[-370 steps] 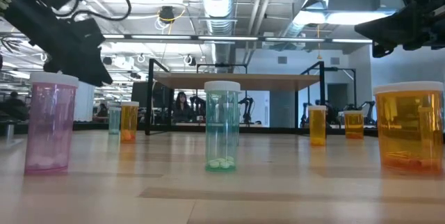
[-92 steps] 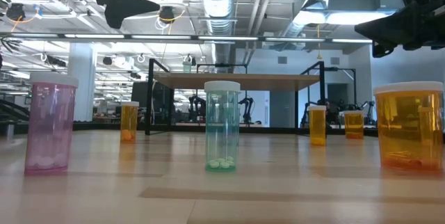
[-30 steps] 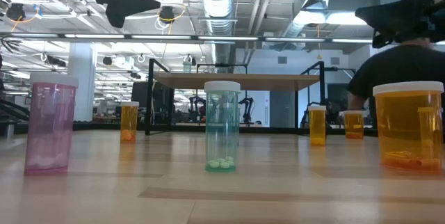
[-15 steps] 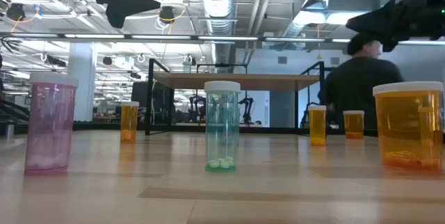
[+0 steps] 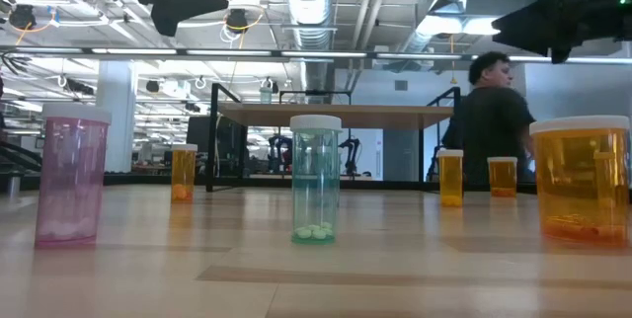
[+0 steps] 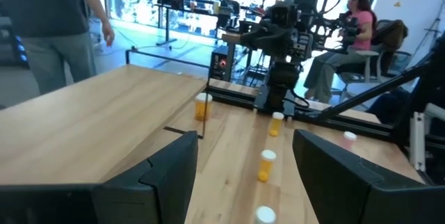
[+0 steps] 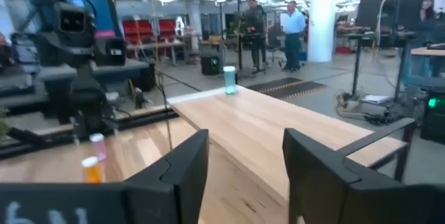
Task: Pick and place medicine bottles onto shelf by color
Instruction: Put the top large orange pill bottle on the shelf
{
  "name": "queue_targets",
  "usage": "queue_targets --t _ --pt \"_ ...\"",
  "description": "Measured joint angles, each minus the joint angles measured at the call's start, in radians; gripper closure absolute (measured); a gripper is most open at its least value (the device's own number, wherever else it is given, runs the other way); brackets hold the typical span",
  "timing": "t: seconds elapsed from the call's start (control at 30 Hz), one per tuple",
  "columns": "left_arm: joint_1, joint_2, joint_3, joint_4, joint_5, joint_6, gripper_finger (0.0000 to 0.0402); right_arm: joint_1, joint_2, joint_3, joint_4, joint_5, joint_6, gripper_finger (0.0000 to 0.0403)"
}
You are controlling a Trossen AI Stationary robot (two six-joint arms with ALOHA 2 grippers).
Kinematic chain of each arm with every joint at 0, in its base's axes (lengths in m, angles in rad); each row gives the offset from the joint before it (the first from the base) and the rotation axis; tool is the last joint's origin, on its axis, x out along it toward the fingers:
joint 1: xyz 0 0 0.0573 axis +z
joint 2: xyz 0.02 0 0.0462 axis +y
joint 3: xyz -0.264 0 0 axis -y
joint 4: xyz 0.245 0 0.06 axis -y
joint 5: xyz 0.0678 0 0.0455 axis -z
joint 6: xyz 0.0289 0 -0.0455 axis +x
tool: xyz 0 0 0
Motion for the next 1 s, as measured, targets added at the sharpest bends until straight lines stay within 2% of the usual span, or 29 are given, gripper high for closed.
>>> queue_targets --t 0.17,0.27,0.47,0.63,0.87,1.0 --pt "0.0 0.0 0.0 0.002 -0.009 0.003 0.0178 0.0 0.103 0.028 -0.104 0.112 0.068 0.0192" --pt "0.0 0.0 0.0 0.002 -0.009 0.004 0.0178 0.0 0.156 0.029 -0.168 0.151 0.183 0.0192" --pt "0.0 0.0 0.0 0.002 -0.009 0.019 0.0178 -0.004 0.231 0.029 -0.276 0.165 0.375 0.0191" --pt "0.0 0.0 0.0 0.003 -0.026 0.03 0.0178 -0.05 0.249 0.03 -0.374 0.174 0.532 0.0191" --pt "0.0 0.0 0.0 0.019 -0.032 0.03 0.0178 -0.126 0.249 0.03 -0.526 0.167 0.645 0.0191" --pt "0.0 0.0 0.0 0.02 -0.048 0.03 0.0178 -0.153 0.249 0.03 -0.56 0.167 0.652 0.0186"
